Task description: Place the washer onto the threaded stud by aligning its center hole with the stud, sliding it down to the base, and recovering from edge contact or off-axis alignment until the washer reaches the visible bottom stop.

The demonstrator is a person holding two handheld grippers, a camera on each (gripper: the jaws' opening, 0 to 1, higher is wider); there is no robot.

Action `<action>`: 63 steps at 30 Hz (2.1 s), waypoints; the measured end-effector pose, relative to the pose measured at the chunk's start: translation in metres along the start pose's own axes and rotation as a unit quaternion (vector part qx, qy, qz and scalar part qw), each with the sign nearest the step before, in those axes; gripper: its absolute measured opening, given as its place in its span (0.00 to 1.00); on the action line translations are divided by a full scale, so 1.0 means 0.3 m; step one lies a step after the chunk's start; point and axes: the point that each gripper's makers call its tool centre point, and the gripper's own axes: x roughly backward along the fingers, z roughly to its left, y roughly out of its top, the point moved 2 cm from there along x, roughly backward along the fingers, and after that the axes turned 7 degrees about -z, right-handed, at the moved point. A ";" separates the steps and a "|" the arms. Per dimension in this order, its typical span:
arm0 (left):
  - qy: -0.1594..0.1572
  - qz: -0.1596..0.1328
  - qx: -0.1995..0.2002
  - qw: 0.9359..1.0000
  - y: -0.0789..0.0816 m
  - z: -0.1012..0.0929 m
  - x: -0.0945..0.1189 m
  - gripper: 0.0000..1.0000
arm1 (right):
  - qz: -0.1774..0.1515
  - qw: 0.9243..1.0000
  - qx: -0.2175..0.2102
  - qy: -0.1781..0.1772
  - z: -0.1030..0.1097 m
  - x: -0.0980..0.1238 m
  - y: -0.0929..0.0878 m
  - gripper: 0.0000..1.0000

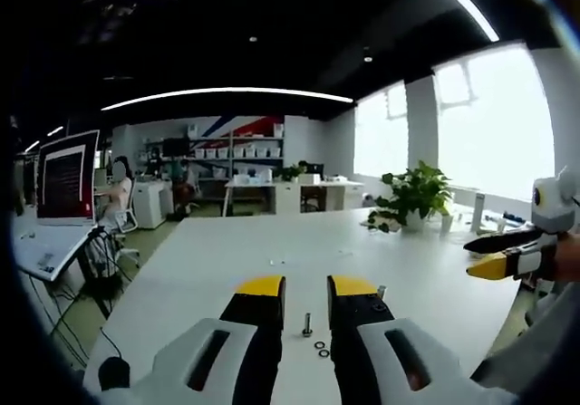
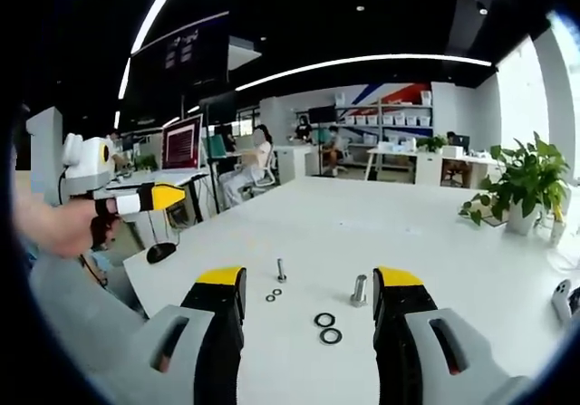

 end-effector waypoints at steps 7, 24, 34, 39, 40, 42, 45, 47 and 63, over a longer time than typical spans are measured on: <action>-0.030 -0.008 0.002 1.000 -0.013 -0.013 -0.022 0.16 | -0.023 0.999 -0.019 -0.028 -0.032 0.008 0.028 0.61; -0.044 -0.019 0.015 0.999 -0.016 0.005 -0.035 0.16 | -0.029 0.998 -0.015 -0.054 -0.056 0.014 0.044 0.62; -0.031 0.008 0.005 0.999 -0.121 0.011 -0.089 0.17 | -0.025 0.999 -0.013 -0.039 -0.044 0.007 0.037 0.62; -0.034 0.022 -0.007 0.999 -0.184 0.003 -0.107 0.17 | -0.033 0.998 -0.017 -0.043 -0.053 0.012 0.047 0.62; -0.035 0.029 -0.011 0.999 -0.202 -0.001 -0.108 0.17 | -0.035 0.998 -0.018 -0.046 -0.056 0.015 0.049 0.62; -0.034 0.034 -0.012 0.999 -0.230 -0.001 -0.113 0.17 | -0.037 0.998 -0.022 -0.050 -0.064 0.017 0.051 0.62; -0.032 0.045 -0.008 0.998 -0.263 -0.003 -0.118 0.16 | -0.036 0.998 -0.025 -0.052 -0.068 0.017 0.049 0.62; -0.034 0.051 -0.009 0.998 -0.278 -0.009 -0.119 0.16 | -0.037 0.998 -0.025 -0.053 -0.070 0.017 0.050 0.62; -0.035 0.090 -0.016 0.995 -0.432 -0.028 -0.183 0.16 | -0.040 0.997 -0.032 -0.061 -0.094 0.018 0.049 0.62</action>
